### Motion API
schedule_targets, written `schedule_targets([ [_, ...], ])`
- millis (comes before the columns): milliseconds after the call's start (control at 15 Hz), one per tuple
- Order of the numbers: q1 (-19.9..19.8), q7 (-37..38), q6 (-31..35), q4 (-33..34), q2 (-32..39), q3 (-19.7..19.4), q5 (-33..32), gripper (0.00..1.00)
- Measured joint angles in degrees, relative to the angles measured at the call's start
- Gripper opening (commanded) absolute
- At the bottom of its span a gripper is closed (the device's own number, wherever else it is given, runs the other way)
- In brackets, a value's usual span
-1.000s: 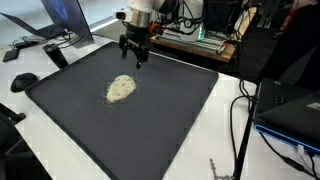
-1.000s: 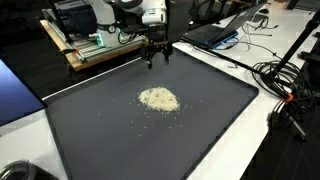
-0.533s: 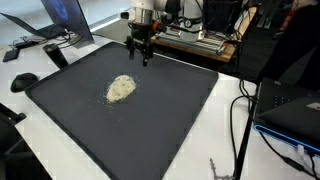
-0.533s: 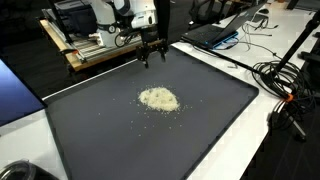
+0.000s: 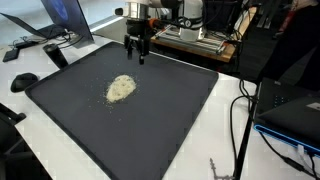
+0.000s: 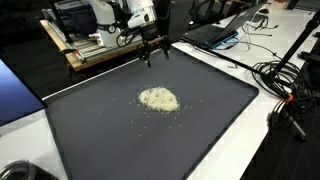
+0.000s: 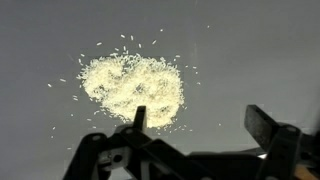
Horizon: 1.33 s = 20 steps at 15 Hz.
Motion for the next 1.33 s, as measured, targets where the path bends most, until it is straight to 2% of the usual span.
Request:
schedule_targets([
  [133, -5.89, -4.31, -3.52, 2.23, 0.34, 4.37, 4.34, 1.00],
  [333, -13.21, -11.90, -10.65, 5.94, 0.77, 7.92, 10.89, 1.00],
  [533, -18.70, -19.15, -18.35, 9.20, 0.91, 8.86, 15.77, 1.00],
  [667, -21.38, -21.95, -23.25, 10.93, 0.92, 8.72, 16.43, 1.00],
  [800, -18.48, -24.88, -27.96, 12.78, 0.90, 3.39, 17.73, 1.00],
  [1133, -4.97, -27.61, -37.10, 18.26, 2.76, -13.37, 17.91, 1.00],
  [1333, 2.14, -27.61, -41.29, 22.87, 5.61, -20.43, 17.37, 1.00],
])
